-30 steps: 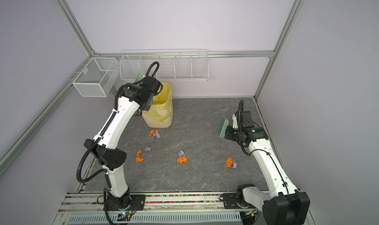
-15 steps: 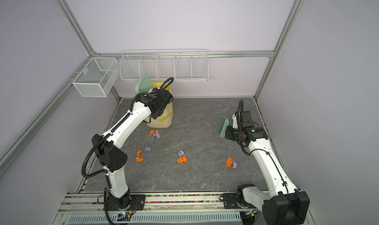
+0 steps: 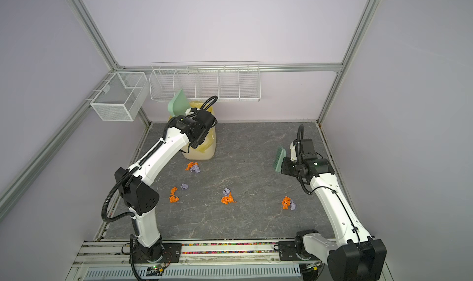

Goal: Sweep away the paper scraps from the table
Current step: 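Tilt the dustpan over the yellow bin with the left gripper to dump scraps, then lower the empty dustpan with the left gripper while the right moves the brush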

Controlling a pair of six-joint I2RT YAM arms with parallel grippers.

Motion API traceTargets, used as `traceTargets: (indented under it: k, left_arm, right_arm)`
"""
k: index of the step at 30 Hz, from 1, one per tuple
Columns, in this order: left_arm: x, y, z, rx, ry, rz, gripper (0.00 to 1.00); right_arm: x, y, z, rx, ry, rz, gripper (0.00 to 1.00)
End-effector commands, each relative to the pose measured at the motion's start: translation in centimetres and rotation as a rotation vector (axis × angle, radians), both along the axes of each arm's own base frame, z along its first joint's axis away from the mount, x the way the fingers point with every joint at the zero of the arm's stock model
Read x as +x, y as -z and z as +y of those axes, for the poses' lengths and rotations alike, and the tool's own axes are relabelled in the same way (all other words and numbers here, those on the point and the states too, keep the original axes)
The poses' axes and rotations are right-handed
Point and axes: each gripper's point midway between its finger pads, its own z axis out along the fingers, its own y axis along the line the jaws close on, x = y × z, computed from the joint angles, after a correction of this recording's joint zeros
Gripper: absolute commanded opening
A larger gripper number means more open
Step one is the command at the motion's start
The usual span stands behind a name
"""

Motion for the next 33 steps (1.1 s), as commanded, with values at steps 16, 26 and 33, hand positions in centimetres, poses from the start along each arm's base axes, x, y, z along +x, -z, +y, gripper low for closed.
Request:
traceTargets:
  k: [16,26,33]
  left_arm:
    - [-2.1,-3.2,-1.2,-0.373,0.085,-0.046,0.0]
    - [-3.7,-2.9,-4.5,-0.583,0.195,0.009,0.0]
    - [-5.4,-3.5,-8.2,-0.746,0.337,0.042,0.0]
  right_arm:
    - [-0.1,-1.5,-0.3,-0.01,-0.001,-0.035,0.07]
    - [-0.2,-2.1,-1.6,-0.063,0.053,-0.018,0.06]
    - [-0.7,-2.5,-1.8,-0.06,0.078,-0.019,0.07]
